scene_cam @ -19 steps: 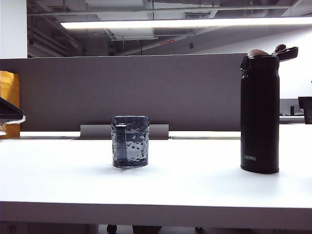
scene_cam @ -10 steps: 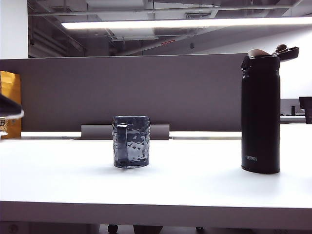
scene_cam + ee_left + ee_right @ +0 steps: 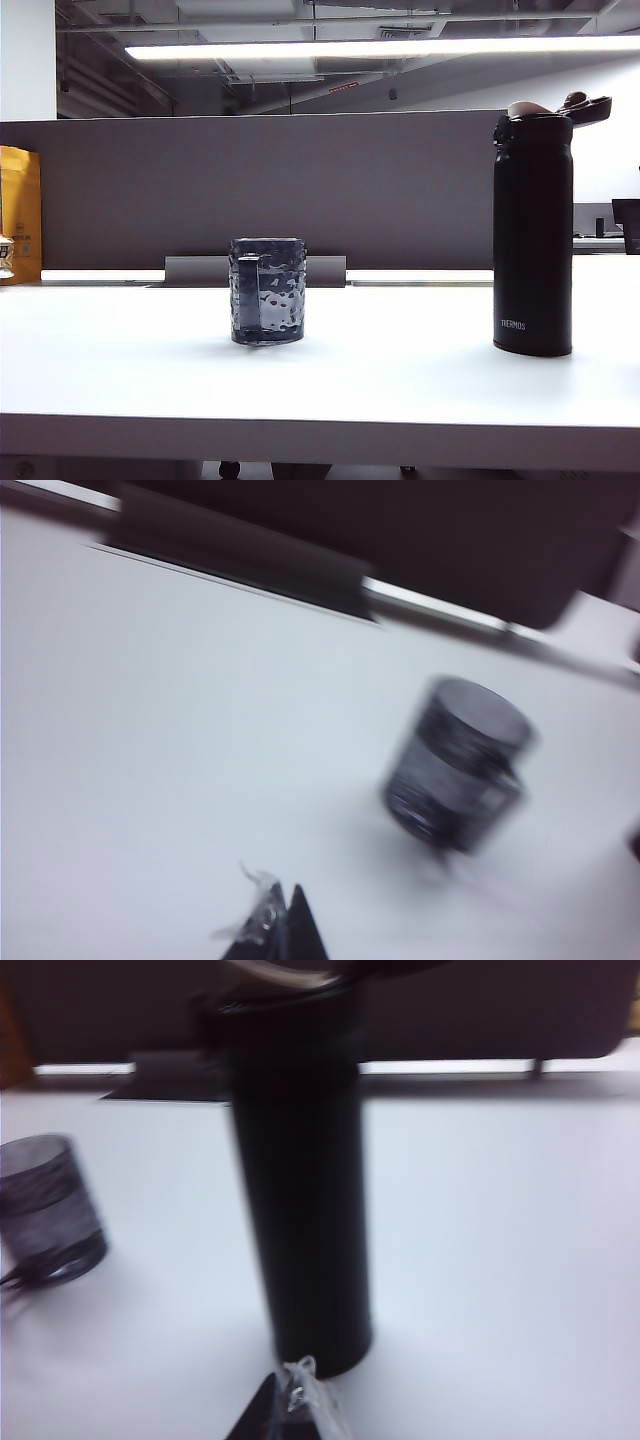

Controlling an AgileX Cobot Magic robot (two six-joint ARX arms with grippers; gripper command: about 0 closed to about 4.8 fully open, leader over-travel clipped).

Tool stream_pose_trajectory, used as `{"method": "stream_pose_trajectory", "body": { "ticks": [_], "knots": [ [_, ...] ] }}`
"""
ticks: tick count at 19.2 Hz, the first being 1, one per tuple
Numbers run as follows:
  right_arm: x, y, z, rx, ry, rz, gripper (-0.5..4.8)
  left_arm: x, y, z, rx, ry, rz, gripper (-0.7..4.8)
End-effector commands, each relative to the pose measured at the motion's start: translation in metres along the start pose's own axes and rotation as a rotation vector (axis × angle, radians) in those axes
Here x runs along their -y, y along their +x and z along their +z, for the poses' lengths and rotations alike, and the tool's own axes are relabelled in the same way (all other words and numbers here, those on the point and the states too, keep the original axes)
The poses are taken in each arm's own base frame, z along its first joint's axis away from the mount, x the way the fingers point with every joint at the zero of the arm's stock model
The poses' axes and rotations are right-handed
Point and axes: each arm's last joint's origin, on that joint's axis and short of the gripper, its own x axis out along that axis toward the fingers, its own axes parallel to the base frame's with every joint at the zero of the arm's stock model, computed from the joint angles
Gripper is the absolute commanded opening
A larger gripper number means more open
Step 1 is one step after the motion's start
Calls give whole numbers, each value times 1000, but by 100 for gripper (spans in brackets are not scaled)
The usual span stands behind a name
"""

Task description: Pick up the black thermos, pour some water into the cup, then place the black thermos back on the table.

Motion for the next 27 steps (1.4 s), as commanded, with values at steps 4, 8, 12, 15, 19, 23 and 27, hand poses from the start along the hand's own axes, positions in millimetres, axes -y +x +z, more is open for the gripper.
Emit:
{"method": "stream_pose_trajectory", "body": {
  "ticks": [4,8,12,15,19,23,27],
  "knots": [
    [7,0,1,22,4,-71,0,-15,-6,10,112,-3,160,-3],
    [13,-1,1,27,8,-131,0,-20,-7,11,122,-7,212,-3],
    [18,-2,2,33,11,-179,0,-21,-7,11,122,-8,214,-3],
    [19,-2,2,34,11,-193,0,-20,-7,11,122,-7,212,-3],
    [18,-2,2,34,11,-187,0,-20,-7,11,121,-8,213,-3],
    [18,-2,2,33,11,-187,0,-20,-7,11,121,-8,212,-3],
    [18,-2,2,34,11,-188,0,-20,-7,11,121,-8,212,-3]
  ]
}}
